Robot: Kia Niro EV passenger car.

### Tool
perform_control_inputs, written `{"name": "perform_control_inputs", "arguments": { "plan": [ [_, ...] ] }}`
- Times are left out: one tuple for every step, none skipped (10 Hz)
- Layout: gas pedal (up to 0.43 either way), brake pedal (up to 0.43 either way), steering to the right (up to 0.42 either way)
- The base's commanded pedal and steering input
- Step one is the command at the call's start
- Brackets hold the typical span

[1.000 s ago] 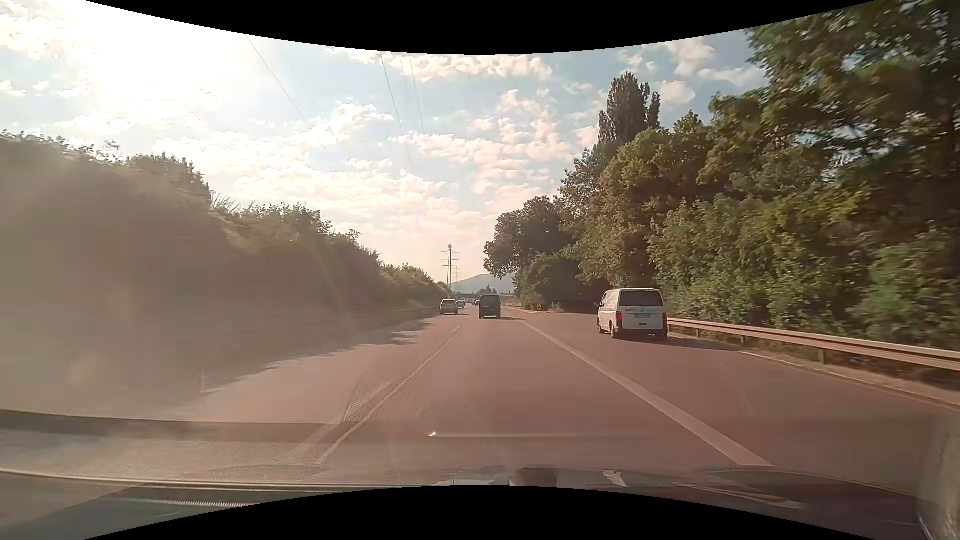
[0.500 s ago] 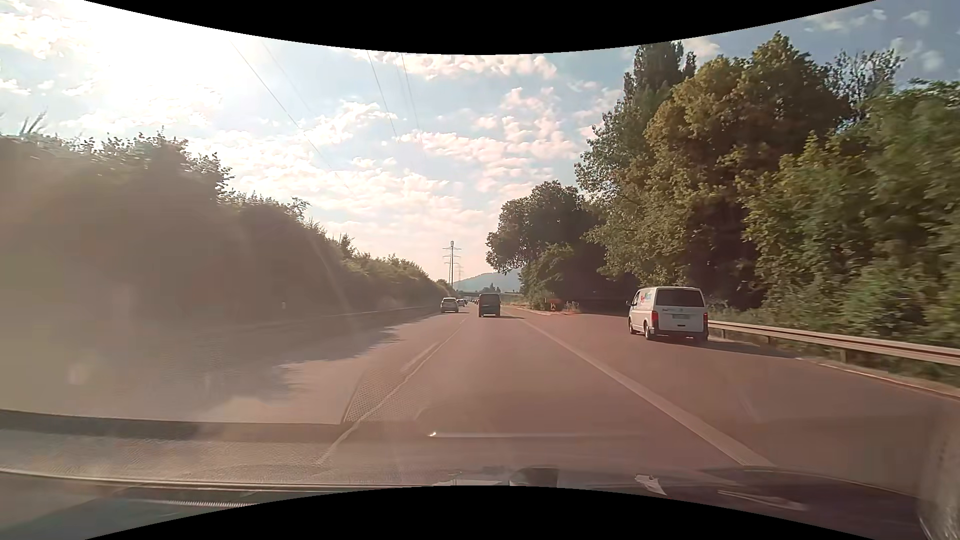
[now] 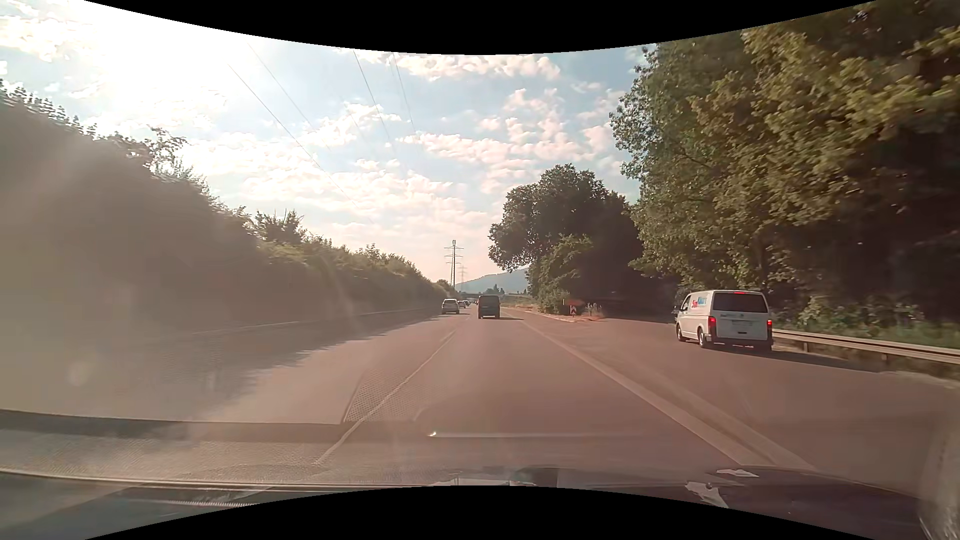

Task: Follow the waypoints while adhering to traffic rules and regulations

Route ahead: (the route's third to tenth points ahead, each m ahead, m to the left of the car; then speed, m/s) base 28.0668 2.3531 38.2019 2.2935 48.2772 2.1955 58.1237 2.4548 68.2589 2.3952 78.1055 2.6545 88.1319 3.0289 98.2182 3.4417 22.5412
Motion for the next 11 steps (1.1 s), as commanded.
{"name": "perform_control_inputs", "arguments": {
  "plan": [
    [0.177, 0.000, -0.001],
    [0.177, 0.000, -0.001],
    [0.177, 0.000, -0.001],
    [0.177, 0.000, -0.001],
    [0.177, 0.000, -0.001],
    [0.177, 0.000, -0.001],
    [0.177, 0.000, -0.001],
    [0.177, 0.000, 0.000],
    [0.177, 0.000, 0.000],
    [0.177, 0.000, -0.001],
    [0.177, 0.000, -0.001]
  ]
}}
